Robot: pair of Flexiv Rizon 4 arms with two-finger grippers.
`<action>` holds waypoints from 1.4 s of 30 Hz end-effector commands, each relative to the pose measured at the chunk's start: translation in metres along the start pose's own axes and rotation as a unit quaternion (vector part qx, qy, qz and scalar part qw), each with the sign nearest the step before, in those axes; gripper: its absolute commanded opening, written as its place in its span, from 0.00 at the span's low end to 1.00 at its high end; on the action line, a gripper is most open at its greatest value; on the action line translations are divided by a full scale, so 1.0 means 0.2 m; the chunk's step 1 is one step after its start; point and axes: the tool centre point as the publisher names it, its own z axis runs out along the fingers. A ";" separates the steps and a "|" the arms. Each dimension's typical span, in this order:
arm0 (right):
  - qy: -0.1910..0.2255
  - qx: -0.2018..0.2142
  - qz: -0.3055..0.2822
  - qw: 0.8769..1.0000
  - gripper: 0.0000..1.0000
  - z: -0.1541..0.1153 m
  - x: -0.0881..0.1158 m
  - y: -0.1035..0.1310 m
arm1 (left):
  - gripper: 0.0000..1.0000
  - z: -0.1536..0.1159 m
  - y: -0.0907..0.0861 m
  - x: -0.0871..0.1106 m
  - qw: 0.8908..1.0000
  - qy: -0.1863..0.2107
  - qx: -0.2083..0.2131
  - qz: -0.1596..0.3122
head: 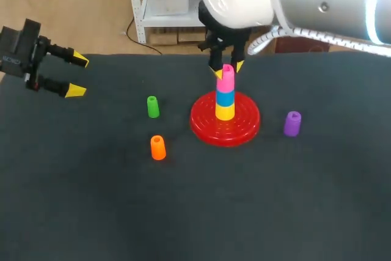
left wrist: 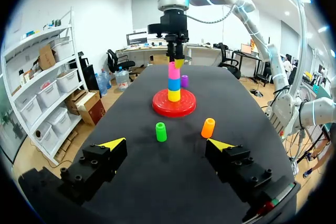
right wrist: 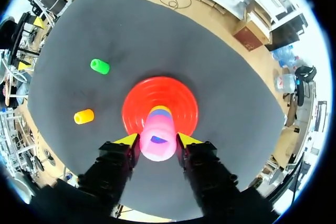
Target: Pick up and stack the cylinders on the red base in this order: pink,purple,orange,green
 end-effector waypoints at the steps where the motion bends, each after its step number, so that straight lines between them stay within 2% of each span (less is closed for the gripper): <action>1: -0.053 0.011 -0.001 0.999 1.00 0.01 0.02 0.01 | 1.00 0.00 0.00 0.00 1.000 -0.001 -0.001 0.001; 6: -0.071 0.031 0.004 0.997 1.00 -0.09 0.04 -0.01 | 1.00 0.00 0.00 0.00 1.000 -0.001 -0.001 0.001; 12: -0.094 0.050 -0.022 0.994 1.00 -0.22 0.10 -0.02 | 1.00 0.00 0.00 0.00 1.000 -0.001 -0.001 0.001; 24: -0.082 0.044 -0.145 0.985 1.00 -0.28 0.33 -0.11 | 1.00 0.00 0.00 0.00 1.000 -0.001 -0.001 0.001; 30: -0.065 0.045 -0.190 0.979 1.00 -0.22 0.52 -0.19 | 1.00 0.00 0.00 0.00 1.000 -0.001 -0.001 0.001; 36: -0.059 0.025 -0.170 0.983 1.00 -0.06 0.77 -0.35 | 1.00 0.00 0.00 0.00 1.000 -0.001 -0.001 0.001; 42: -0.061 0.005 -0.153 0.986 1.00 0.08 0.81 -0.54 | 1.00 0.00 0.00 0.00 1.000 -0.001 -0.001 0.001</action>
